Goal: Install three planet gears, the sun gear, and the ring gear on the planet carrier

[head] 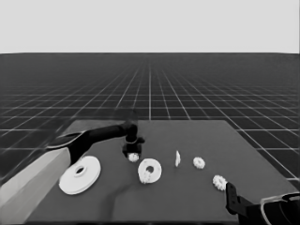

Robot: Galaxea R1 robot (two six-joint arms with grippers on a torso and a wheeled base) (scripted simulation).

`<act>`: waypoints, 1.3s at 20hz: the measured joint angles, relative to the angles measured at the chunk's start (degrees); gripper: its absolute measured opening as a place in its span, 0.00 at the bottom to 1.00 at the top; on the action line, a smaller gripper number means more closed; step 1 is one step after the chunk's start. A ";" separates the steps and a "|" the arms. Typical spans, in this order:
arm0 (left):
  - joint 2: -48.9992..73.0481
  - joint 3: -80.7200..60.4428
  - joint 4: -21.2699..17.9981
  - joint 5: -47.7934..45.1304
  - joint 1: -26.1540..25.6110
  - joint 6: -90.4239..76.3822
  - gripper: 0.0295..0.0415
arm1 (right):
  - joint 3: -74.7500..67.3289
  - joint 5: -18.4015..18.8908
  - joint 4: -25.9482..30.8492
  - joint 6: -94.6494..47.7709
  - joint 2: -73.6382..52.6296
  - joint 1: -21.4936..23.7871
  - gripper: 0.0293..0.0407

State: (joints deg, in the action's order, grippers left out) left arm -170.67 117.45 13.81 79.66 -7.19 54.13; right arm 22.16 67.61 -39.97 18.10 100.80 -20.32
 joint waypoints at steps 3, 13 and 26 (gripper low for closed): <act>-0.63 1.63 0.53 -0.82 -0.83 -0.81 0.75 | 0.00 0.00 0.00 0.00 0.00 0.00 0.81; -0.77 2.01 0.64 -0.95 -0.85 -1.01 0.14 | 0.00 0.00 0.00 0.00 0.00 0.00 0.81; 3.15 -8.39 -6.76 5.76 8.91 4.23 0.14 | 0.00 0.00 0.00 0.00 0.00 0.00 0.81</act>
State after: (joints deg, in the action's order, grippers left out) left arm -167.52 109.06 7.05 85.42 1.72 58.37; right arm 22.16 67.61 -39.97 18.10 100.80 -20.32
